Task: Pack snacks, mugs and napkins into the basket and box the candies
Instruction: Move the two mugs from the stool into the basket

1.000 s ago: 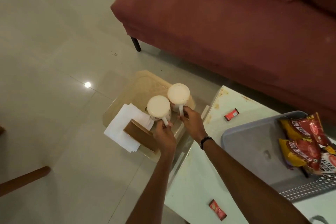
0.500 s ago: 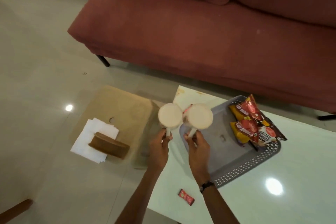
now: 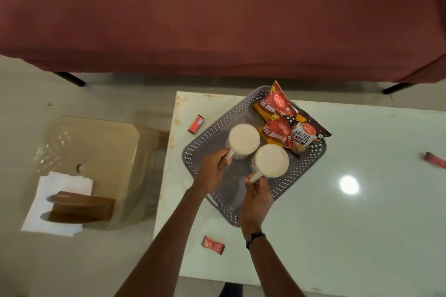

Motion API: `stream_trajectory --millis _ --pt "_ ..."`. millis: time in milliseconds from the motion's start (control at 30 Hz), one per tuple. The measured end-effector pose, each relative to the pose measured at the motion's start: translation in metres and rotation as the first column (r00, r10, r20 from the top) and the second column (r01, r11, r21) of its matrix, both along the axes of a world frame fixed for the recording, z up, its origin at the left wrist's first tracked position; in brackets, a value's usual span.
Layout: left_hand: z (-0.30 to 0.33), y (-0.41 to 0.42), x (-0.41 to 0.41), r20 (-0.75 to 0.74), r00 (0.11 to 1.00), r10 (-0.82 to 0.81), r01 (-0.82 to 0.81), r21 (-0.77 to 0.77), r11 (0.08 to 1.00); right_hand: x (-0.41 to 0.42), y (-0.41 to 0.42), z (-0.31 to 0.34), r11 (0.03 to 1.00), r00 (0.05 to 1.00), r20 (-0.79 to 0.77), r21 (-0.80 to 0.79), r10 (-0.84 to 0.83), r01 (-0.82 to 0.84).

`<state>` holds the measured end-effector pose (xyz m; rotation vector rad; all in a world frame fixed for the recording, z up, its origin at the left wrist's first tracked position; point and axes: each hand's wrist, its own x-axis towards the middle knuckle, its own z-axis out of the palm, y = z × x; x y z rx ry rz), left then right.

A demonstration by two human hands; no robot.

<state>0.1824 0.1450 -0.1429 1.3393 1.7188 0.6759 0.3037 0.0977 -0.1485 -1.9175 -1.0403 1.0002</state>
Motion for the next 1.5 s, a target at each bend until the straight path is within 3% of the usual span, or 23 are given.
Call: stream_trajectory --millis 267,700,1033,1167,1300,1400,1500 --pt "-0.019 0.023 0.003 -0.084 0.995 -0.047 0.038 -0.102 0.994 -0.010 -0.003 -0.014 0.977 0.981 -0.036 -0.096 -0.192 0.188" --pt "-0.025 0.025 0.001 -0.115 0.992 -0.054 0.040 -0.115 0.993 -0.027 0.015 -0.017 0.978 0.983 -0.042 -0.123 -0.177 0.171" --pt "-0.023 0.022 0.003 -0.146 0.988 -0.039 0.021 -0.126 0.992 -0.024 0.016 -0.007 0.959 0.981 -0.080 -0.238 -0.176 0.152" --pt "-0.008 0.008 0.000 -0.134 0.985 0.108 -0.120 -0.084 0.989 -0.019 0.010 -0.001 0.919 0.955 -0.131 -0.332 -0.267 0.211" --pt "0.021 -0.024 -0.015 -0.003 0.961 0.277 -0.277 0.001 0.961 -0.009 -0.008 0.013 0.892 0.931 -0.202 -0.403 -0.305 0.205" --pt "0.045 -0.056 -0.033 0.106 0.879 0.464 -0.471 0.043 0.881 -0.014 -0.018 0.041 0.942 0.971 -0.190 -0.326 -0.144 0.076" --pt "0.070 -0.090 -0.056 0.267 0.678 0.685 -0.711 0.000 0.703 -0.046 -0.021 0.072 0.963 0.961 -0.247 -0.200 0.127 -0.179"
